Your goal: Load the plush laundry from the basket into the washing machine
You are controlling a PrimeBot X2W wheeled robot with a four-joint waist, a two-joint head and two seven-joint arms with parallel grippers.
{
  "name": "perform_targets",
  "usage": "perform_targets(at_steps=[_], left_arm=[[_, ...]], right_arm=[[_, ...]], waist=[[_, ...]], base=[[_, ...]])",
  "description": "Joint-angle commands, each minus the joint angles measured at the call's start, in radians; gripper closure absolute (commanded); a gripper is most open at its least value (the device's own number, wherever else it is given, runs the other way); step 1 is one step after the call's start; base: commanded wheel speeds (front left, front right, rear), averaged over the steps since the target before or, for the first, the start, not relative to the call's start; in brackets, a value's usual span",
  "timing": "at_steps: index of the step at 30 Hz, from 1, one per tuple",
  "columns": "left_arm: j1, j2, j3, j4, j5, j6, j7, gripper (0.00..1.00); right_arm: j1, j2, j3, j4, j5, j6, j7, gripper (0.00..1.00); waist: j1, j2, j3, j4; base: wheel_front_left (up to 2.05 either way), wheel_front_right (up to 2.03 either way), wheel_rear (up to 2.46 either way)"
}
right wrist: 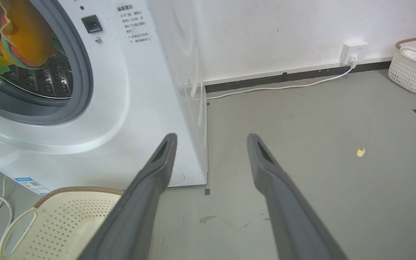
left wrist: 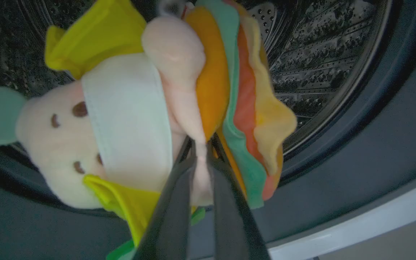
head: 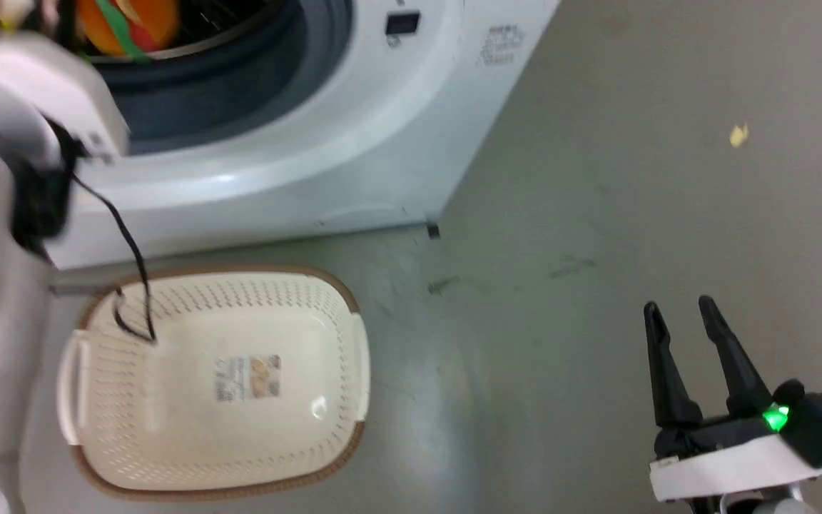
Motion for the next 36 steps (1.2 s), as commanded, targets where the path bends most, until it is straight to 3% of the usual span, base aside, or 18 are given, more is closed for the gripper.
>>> perform_targets(at_steps=[1,13,26,27,29,36], left_arm=[[-0.065,0.01,-0.001,0.025,0.011,-0.006,0.021,1.0],[-0.433,0.045,-0.052,0.364,0.089,-0.011,0.099,1.0],[-0.605,0.021,-0.1,0.632,0.109,-0.032,0.168,1.0],[-0.609,0.018,-0.106,0.649,0.111,-0.033,0.174,0.97],[-0.615,0.011,-0.113,0.675,0.113,-0.033,0.175,0.0],[-0.574,-0.009,-0.108,0.757,0.081,-0.064,0.071,0.0]], right_arm=[[-0.022,-0.001,0.004,-0.007,0.013,0.005,-0.004,0.0],[-0.08,-0.001,0.045,-0.004,0.069,0.005,-0.004,0.0],[-0.104,-0.001,0.075,0.003,0.123,0.005,-0.004,0.0],[-0.107,-0.001,0.077,0.002,0.124,0.005,-0.004,0.0],[-0.112,-0.001,0.075,-0.001,0.125,0.005,-0.004,0.0],[-0.11,-0.001,0.04,-0.002,0.089,0.005,-0.004,0.0]], waist=[[-0.0003,0.0,0.085,-0.045],[-0.0003,0.0,0.22,-0.102],[-0.0003,0.0,0.26,-0.135],[-0.0003,0.0,0.259,-0.136],[-0.0003,0.0,0.256,-0.136],[-0.0003,0.0,0.171,-0.107]], base=[[0.0,0.0,0.0],[0.0,0.0,0.0],[0.0,0.0,0.0],[0.0,0.0,0.0],[0.0,0.0,0.0],[0.0,0.0,0.0]])
